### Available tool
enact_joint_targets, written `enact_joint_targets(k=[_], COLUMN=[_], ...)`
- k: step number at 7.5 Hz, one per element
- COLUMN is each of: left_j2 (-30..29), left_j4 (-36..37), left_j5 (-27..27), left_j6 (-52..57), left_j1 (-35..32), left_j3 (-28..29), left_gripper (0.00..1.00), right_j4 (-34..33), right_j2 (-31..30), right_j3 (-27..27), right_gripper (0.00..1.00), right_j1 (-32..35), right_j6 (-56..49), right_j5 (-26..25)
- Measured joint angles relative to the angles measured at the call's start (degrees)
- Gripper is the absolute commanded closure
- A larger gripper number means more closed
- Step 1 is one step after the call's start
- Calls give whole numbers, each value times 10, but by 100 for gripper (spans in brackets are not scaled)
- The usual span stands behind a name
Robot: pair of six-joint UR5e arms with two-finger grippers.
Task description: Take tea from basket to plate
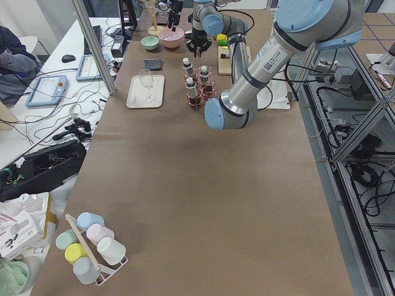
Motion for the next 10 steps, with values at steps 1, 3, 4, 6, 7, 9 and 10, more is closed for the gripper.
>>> enact_joint_targets(k=[1,3,4,6,7,9,10], left_j2=[0,0,0,0,1,1,1], left_j4=[0,0,0,-1,-1,-1,-1], left_j5=[0,0,0,0,0,0,0], left_j6=[0,0,0,0,0,0,0], left_j1=[0,0,0,-1,-1,-2,-2], left_j3=[0,0,0,0,0,0,-1], left_gripper=[100,100,100,100,100,100,100], right_j4=[48,101,125,165,177,190,190], right_j2=[18,37,40,41,42,41,40], right_j3=[-8,-10,-10,-8,-3,7,9], right_gripper=[0,0,0,0,0,0,0], right_j1=[-16,-63,-107,-179,-200,-240,-266], right_j6=[26,40,49,65,73,84,88], right_j5=[-40,-108,-171,-277,-311,-360,-384])
